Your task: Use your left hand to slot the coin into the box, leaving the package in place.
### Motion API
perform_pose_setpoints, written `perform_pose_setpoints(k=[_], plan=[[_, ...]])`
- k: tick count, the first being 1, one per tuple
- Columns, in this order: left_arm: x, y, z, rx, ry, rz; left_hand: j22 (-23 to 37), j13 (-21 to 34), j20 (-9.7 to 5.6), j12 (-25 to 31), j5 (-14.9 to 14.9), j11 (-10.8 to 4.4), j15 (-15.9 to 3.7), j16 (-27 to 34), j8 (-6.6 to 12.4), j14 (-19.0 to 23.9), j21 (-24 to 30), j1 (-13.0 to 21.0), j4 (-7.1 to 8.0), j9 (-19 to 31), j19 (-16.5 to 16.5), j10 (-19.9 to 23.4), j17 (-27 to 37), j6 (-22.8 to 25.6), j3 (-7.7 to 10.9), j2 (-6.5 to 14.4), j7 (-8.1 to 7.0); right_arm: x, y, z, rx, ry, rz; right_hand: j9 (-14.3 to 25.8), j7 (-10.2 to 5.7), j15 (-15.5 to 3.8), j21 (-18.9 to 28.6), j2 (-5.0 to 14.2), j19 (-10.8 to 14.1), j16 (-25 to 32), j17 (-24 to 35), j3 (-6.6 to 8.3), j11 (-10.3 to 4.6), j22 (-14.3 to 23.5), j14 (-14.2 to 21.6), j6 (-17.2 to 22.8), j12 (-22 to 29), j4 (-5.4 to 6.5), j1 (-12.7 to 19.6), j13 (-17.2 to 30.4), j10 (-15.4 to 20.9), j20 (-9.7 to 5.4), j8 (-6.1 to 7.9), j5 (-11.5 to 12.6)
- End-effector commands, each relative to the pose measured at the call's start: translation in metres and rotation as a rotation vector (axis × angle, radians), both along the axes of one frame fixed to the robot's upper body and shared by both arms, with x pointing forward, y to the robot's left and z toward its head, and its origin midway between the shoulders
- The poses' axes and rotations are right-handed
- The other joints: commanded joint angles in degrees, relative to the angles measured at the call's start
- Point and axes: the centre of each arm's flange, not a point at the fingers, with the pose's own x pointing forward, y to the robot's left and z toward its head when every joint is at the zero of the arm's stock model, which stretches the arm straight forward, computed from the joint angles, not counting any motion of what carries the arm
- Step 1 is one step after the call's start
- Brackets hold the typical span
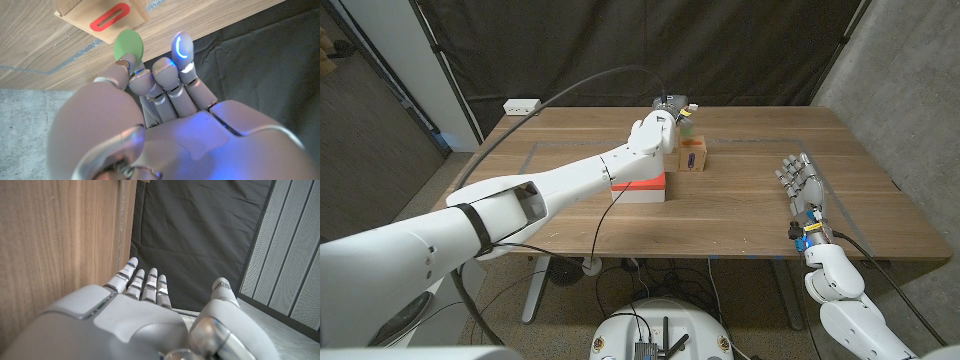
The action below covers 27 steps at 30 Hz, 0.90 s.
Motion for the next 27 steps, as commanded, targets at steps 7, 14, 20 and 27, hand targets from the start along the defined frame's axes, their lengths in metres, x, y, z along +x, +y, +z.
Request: perform_pose_setpoints(k=[7, 14, 20, 27], plan=[[0.011, -0.010, -0.008, 0.007, 0.011, -0.017, 0.0, -0.2, -3.05, -0.3, 0.1, -0.16, -0.01, -0.1, 0.18, 0.1, 0.3, -0.4, -0.05, 0.0, -0.1, 0.0, 0.1, 1.6, 0.30, 0.1, 1.28, 0.001, -0.006, 0.000, 0.006, 0.001, -0.011, 0.2, -0.06, 0.26, -0.1, 0.26, 0.3, -0.2, -0.1, -0.16, 0.02, 0.2, 0.4, 0.4, -0.2, -0.18, 0.7, 0.3, 0.5, 0.11, 0.00, 0.3], [0.013, -0.011, -0.012, 0.012, 0.018, -0.020, -0.1, -0.2, -3.06, -0.3, 0.1, -0.08, -0.01, 0.1, 0.19, 0.3, 0.2, -0.3, -0.11, 0.0, -0.2, 0.0, 0.5, 1.6, 0.38, 0.1, 1.34, 0.001, -0.007, 0.000, 0.004, -0.001, -0.016, 0.2, -0.01, 0.22, -0.1, 0.28, 0.4, -0.2, -0.1, -0.17, -0.01, 0.2, 0.4, 0.3, -0.1, -0.17, 0.7, 0.3, 0.6, 0.13, 0.00, 0.3], [0.015, -0.012, -0.015, 0.007, 0.025, -0.023, 0.1, 0.3, -3.06, 0.0, 0.1, -0.13, 0.00, -0.1, 0.23, 0.1, 0.4, -0.2, -0.13, 0.0, -0.1, -0.2, 0.3, 1.6, 0.38, 0.1, 1.20, 0.000, -0.008, -0.002, 0.009, 0.001, -0.015, 0.2, -0.05, 0.30, -0.1, 0.28, 0.3, -0.2, -0.1, -0.20, -0.03, 0.2, 0.4, 0.3, -0.1, -0.16, 0.7, 0.3, 0.6, 0.08, -0.01, 0.3], [0.020, -0.012, -0.017, 0.000, 0.026, -0.025, 0.0, 0.3, -3.05, 0.0, 0.1, -0.11, 0.00, -0.1, 0.22, 0.1, 0.4, -0.2, -0.08, 0.0, 0.0, -0.1, 0.3, 1.6, 0.34, 0.1, 1.25, 0.000, -0.008, -0.004, 0.013, 0.006, -0.016, 0.2, -0.01, 0.29, -0.1, 0.29, 0.4, -0.2, -0.1, -0.22, -0.03, 0.2, 0.4, 0.3, -0.1, -0.16, 0.7, 0.3, 0.6, 0.10, 0.00, 0.3]])
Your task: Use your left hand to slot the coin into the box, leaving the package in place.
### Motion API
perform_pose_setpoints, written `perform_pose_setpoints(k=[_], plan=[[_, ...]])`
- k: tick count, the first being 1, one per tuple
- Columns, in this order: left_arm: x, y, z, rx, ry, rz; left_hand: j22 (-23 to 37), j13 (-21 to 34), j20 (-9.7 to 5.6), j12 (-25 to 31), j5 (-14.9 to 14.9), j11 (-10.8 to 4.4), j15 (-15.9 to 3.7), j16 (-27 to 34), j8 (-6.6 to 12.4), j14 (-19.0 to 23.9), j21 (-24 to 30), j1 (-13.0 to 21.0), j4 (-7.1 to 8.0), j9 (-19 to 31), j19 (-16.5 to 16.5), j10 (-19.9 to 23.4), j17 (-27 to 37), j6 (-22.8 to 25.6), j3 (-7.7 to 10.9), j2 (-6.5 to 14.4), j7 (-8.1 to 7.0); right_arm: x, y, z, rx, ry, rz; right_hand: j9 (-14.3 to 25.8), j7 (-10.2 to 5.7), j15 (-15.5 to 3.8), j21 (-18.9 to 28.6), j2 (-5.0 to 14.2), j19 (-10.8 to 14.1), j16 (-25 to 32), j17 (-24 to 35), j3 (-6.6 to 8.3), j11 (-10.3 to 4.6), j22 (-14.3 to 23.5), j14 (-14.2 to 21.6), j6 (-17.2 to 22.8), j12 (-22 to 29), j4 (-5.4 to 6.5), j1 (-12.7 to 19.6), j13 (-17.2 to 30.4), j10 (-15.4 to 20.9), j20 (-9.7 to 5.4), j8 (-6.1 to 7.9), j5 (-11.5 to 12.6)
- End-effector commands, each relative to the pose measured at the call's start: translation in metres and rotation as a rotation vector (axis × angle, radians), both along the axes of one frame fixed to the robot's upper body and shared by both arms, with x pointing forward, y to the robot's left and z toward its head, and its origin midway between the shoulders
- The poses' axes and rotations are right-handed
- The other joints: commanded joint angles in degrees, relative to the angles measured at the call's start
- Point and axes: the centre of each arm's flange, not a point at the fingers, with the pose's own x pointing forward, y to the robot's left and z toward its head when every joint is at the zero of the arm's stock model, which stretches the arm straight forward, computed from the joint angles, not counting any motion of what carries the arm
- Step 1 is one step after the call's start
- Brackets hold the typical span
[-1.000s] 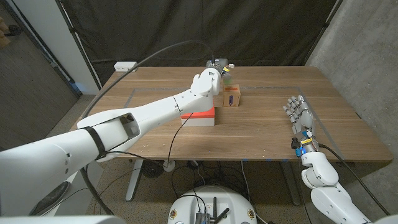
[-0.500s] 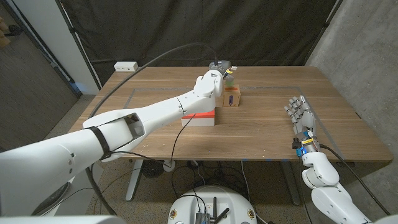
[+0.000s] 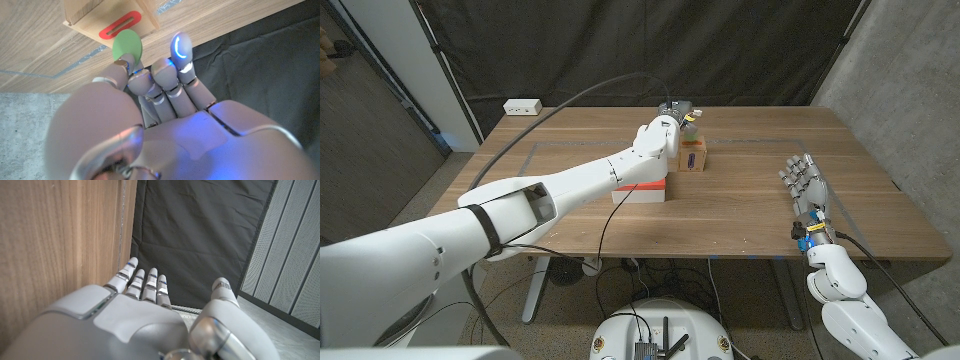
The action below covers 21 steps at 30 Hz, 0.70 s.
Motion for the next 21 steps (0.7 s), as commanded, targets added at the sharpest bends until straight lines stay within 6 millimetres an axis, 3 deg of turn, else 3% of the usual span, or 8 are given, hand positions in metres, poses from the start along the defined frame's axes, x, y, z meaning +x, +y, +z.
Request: perform_pose_setpoints(k=[1, 21], plan=[[0.0055, -0.0035, -0.0050, -0.009, 0.003, -0.021, 0.2, 0.3, -3.06, 0.1, 0.1, -0.23, 0.00, -0.2, 0.21, 0.1, 0.4, -0.2, -0.09, 0.2, 0.0, -0.2, 0.1, 1.6, 0.34, 0.1, 1.26, -0.0005, -0.0025, -0.0035, 0.004, 0.007, -0.005, 0.2, -0.01, 0.34, -0.1, -0.02, 0.3, -0.2, -0.1, -0.22, -0.04, 0.2, 0.4, 0.3, -0.1, -0.16, 0.4, 0.3, 0.6, 0.12, 0.00, 0.3], [0.0104, -0.0078, -0.0069, -0.012, 0.007, -0.024, 0.1, 0.8, -3.07, 0.3, 0.1, -0.16, 0.00, -0.2, 0.30, 0.0, 0.4, -0.2, -0.10, 0.5, -0.1, -0.4, 0.4, 1.4, 0.38, 0.1, 1.12, -0.0004, -0.0048, -0.0058, 0.011, 0.012, -0.009, 0.2, -0.01, 0.29, -0.2, 0.00, 0.3, -0.2, -0.1, -0.27, -0.02, 0.2, 0.5, 0.3, -0.2, -0.16, 0.5, 0.3, 0.6, 0.22, 0.01, 0.3]])
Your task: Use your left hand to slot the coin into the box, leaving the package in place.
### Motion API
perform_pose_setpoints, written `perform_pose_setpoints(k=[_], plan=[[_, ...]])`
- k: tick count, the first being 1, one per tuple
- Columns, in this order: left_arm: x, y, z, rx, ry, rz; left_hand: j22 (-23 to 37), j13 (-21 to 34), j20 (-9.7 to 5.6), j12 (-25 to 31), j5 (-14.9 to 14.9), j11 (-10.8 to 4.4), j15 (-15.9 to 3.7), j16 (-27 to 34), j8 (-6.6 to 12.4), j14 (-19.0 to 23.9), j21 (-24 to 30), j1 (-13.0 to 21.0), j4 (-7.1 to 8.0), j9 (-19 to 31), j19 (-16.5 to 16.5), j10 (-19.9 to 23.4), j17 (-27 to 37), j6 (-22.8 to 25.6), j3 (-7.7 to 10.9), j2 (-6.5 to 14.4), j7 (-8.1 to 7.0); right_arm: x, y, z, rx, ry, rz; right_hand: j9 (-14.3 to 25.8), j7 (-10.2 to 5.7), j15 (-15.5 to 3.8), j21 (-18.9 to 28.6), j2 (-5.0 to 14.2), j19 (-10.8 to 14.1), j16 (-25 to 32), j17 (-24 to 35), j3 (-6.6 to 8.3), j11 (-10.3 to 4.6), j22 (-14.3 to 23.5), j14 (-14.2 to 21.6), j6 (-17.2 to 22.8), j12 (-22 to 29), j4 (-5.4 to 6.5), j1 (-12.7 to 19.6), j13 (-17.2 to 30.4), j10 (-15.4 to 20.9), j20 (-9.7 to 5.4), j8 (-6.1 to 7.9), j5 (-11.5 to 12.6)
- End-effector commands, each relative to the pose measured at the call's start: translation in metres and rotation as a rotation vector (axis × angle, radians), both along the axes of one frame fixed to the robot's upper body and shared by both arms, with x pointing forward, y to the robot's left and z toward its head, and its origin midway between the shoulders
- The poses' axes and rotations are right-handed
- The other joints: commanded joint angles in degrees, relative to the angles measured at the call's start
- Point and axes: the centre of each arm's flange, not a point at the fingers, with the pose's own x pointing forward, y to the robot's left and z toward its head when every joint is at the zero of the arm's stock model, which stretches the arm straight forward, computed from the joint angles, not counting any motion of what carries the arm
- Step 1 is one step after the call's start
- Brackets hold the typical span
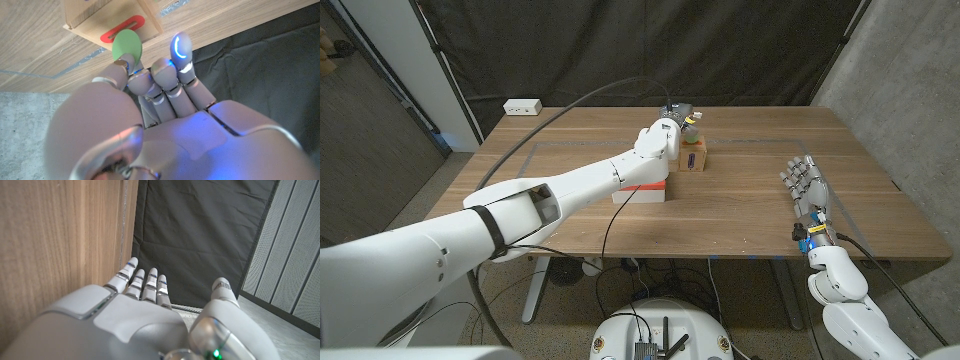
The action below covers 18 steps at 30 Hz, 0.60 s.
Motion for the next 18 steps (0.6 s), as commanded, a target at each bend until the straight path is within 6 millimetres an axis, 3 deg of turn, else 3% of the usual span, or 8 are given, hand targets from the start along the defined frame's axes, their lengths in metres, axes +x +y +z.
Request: perform_pose_setpoints(k=[1, 18], plan=[[0.0029, -0.0028, -0.0018, 0.001, 0.006, -0.003, 0.1, 0.7, -3.06, 0.3, 0.1, -0.13, -0.01, -0.3, 0.31, -0.1, 0.4, -0.2, -0.12, 0.3, -0.1, -0.3, -0.1, 1.4, 0.38, 0.1, 1.10, 0.0008, -0.0017, -0.0019, 0.007, 0.005, -0.002, 0.2, -0.01, 0.33, -0.1, 0.00, 0.3, -0.1, -0.1, -0.27, -0.02, 0.2, 0.5, 0.3, -0.1, -0.16, 0.5, 0.2, 0.6, 0.20, 0.00, 0.3], [0.0070, -0.0031, -0.0051, -0.006, 0.021, -0.005, 0.2, 0.1, -3.05, -0.3, 0.1, -0.05, -0.01, -0.6, 0.22, -0.2, 0.4, -0.1, -0.06, 0.3, -0.3, -0.3, -0.3, 1.4, 0.34, 0.0, 1.22, 0.0037, -0.0013, -0.0025, 0.006, 0.011, 0.004, 0.2, -0.05, 0.23, -0.2, 0.01, 0.3, -0.2, -0.1, -0.31, -0.03, 0.2, 0.4, 0.3, -0.1, -0.15, 0.5, 0.2, 0.6, 0.20, 0.01, 0.3]])
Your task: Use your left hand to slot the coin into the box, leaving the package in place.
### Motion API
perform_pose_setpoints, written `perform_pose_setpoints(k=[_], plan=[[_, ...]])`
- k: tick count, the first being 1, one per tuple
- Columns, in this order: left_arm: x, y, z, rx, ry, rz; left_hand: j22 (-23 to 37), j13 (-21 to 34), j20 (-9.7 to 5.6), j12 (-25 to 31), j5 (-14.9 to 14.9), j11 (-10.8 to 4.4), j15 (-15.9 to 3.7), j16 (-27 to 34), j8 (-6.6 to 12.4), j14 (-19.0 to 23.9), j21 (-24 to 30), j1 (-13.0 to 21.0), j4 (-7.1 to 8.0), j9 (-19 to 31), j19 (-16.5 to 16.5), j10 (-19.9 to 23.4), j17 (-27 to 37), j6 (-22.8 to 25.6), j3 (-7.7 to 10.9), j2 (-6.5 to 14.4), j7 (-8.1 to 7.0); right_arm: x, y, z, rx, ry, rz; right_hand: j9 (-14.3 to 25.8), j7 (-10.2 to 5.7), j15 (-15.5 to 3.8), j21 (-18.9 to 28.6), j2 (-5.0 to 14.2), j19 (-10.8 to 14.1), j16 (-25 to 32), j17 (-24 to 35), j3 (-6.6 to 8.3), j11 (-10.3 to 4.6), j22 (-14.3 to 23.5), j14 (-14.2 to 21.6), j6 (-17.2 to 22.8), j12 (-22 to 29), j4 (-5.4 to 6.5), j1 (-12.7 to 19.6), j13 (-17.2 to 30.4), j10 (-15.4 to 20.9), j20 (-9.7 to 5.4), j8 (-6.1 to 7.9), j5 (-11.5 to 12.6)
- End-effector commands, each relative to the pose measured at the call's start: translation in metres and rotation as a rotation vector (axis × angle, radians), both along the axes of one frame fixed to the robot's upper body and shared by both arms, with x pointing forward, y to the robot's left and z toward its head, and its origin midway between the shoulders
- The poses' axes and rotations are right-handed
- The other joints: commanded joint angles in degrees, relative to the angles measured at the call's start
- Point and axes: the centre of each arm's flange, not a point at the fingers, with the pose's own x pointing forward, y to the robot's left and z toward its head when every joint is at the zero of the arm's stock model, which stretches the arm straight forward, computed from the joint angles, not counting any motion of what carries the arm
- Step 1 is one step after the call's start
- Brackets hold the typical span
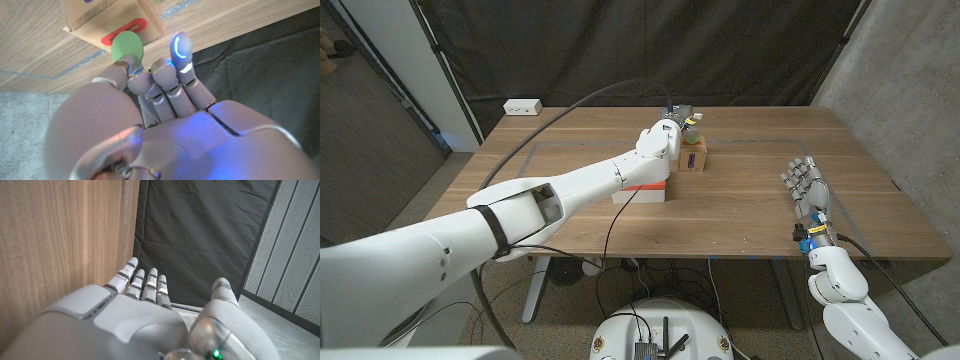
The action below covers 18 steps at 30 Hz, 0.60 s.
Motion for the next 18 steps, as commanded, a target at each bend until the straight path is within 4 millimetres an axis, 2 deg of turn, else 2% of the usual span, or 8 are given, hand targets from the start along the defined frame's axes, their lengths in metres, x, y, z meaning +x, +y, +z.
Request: perform_pose_setpoints(k=[1, 18], plan=[[0.0021, -0.0010, -0.0018, 0.000, 0.009, -0.003, 0.0, -0.2, -3.06, -0.4, 0.1, -0.05, -0.01, -0.2, 0.22, 0.0, 0.3, -0.1, -0.06, 0.1, -0.4, -0.3, 0.2, 1.3, 0.34, 0.0, 1.19, 0.0019, 0.0008, -0.0005, 0.000, 0.004, 0.006, 0.2, -0.02, 0.26, -0.2, 0.01, 0.3, -0.2, -0.1, -0.09, -0.02, 0.2, 0.4, 0.4, -0.1, 0.07, 0.5, 0.1, 0.6, 0.21, 0.02, 0.3], [0.0016, -0.0006, -0.0032, -0.004, 0.002, 0.011, -0.2, 0.0, -3.06, -0.4, 0.1, -0.25, -0.05, -0.4, 0.72, 0.1, 0.3, 0.0, -0.12, 1.0, -0.3, 0.0, 0.0, 1.7, 0.20, -0.1, 0.81, 0.0039, 0.0021, 0.0008, -0.007, 0.008, 0.013, 0.2, -0.05, 0.40, -0.2, 0.04, 0.3, -0.2, -0.1, -0.12, -0.11, 0.2, 0.4, 0.3, -0.2, 0.09, 0.5, 0.1, 0.6, 0.32, 0.01, 0.3]])
